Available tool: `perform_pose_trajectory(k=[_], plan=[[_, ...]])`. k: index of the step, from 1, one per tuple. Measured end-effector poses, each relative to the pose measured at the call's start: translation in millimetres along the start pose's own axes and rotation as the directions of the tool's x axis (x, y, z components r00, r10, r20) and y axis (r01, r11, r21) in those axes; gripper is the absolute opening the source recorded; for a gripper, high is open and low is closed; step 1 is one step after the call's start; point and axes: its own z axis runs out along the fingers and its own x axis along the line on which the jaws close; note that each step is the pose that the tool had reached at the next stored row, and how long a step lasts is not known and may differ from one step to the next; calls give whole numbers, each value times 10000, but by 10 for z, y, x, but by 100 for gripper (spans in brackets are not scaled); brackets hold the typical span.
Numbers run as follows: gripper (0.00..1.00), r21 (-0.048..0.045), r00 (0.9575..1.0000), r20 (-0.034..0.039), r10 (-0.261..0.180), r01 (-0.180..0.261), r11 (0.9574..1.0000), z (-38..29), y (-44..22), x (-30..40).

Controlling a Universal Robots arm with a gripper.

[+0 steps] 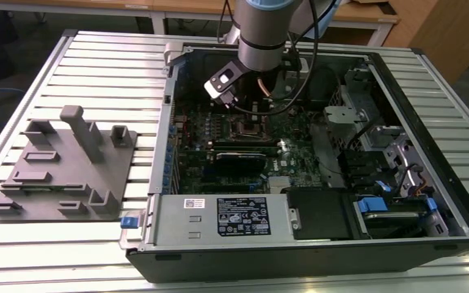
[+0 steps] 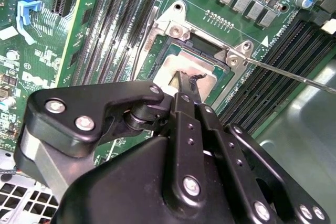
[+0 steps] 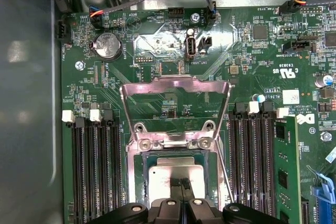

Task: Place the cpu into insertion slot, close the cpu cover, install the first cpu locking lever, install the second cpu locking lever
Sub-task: 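Place the cpu into insertion slot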

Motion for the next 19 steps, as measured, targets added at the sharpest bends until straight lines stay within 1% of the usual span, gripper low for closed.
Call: perform_pose_trajectory(k=[8, 10, 12, 14, 16, 19], plan=[[10, 1, 10000, 2, 0, 0, 10000, 2, 0, -1], [10, -4, 10000, -6, 1, -1, 10000, -7, 1, 1], [10, -14, 10000, -31, 1, -1, 10000, -28, 3, 6], [10, -1, 10000, -2, 0, 0, 10000, -77, 1, 2], [10, -3, 10000, -5, 1, -1, 10000, -114, 2, 3], [10, -2, 10000, -3, 0, 0, 10000, -145, 2, 3]])
